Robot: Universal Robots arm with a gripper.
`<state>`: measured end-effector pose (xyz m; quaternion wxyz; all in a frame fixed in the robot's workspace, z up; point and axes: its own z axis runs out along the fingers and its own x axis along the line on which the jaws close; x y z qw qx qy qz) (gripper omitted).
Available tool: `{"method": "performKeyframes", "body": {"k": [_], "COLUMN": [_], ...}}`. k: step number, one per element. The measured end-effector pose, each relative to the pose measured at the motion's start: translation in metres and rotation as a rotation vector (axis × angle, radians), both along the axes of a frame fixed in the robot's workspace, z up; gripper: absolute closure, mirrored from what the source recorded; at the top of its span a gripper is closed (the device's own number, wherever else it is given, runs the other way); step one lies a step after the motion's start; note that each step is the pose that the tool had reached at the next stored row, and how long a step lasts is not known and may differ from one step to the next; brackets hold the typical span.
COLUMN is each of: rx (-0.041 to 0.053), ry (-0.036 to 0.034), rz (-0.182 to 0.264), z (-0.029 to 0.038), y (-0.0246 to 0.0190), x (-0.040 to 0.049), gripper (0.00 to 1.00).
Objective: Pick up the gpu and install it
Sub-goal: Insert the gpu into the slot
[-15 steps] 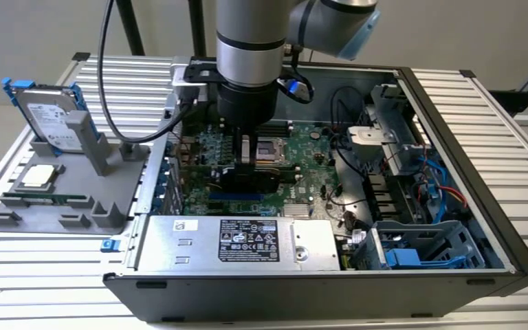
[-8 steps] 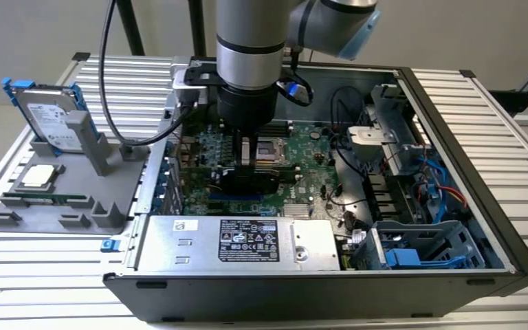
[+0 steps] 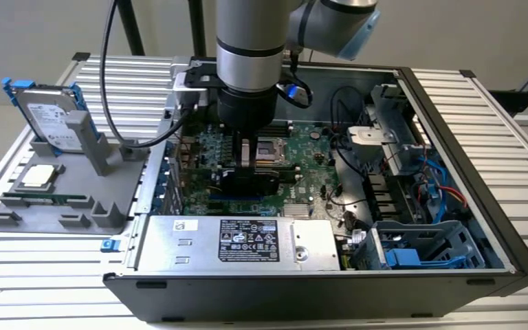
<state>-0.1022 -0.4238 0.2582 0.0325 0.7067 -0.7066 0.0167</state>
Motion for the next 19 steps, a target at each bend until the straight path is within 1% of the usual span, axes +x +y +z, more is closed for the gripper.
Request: {"method": "performKeyframes", "body": {"k": [10,13,15,17,19], "rx": [0.0001,0.0012,0.0063,0.0188,0.0291], "ry": [-0.0001,-0.0003,0.0,0.0001,-0.0001], "rz": [0.0,0.0,0.0,0.0,0.0], "z": [-0.0007,-0.0009,-0.0007,-0.0005,-0.0006], "y": [0.0,0.001,0.0009,0.0008,0.0009], "x": [0.0,0.0,0.0,-0.0001,-0.0001], "gripper": [1.0,1.0,1.0,1.0,1.0]}}
